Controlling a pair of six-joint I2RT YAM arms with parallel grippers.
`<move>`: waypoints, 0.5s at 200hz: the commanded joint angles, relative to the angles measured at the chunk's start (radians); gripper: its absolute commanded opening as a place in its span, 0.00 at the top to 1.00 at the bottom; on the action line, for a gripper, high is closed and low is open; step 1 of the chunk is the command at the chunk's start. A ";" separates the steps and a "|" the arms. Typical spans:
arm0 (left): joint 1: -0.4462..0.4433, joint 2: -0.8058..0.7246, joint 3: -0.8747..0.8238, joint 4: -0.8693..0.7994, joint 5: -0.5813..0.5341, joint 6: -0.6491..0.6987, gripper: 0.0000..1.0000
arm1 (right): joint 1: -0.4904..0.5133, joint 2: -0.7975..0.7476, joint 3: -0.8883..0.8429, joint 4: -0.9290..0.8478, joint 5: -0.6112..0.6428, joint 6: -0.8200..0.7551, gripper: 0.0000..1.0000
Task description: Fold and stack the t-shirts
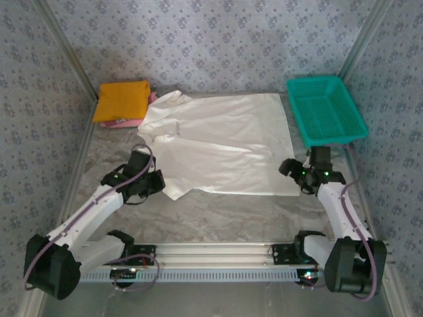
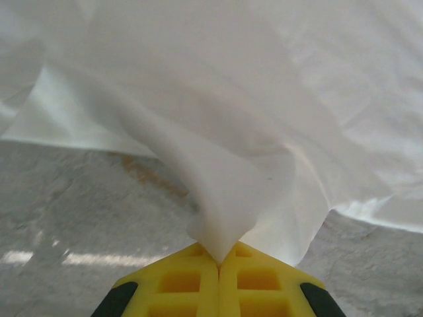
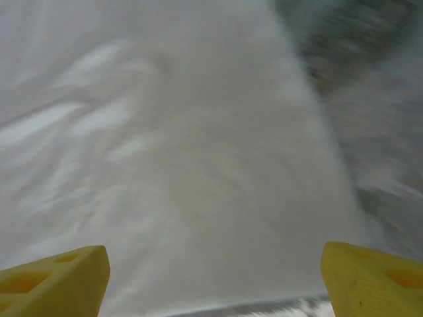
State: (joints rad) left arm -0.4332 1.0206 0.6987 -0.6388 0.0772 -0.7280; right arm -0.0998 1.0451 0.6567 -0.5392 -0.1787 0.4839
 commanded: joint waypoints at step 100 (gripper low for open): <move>0.036 -0.152 -0.016 -0.148 -0.019 0.035 1.00 | -0.213 0.174 -0.137 0.093 -0.324 0.058 0.26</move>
State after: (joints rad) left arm -0.4057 0.8711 0.7303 -0.8043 0.0555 -0.6922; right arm -0.3222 1.1858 0.5362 -0.5308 -0.3965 0.5110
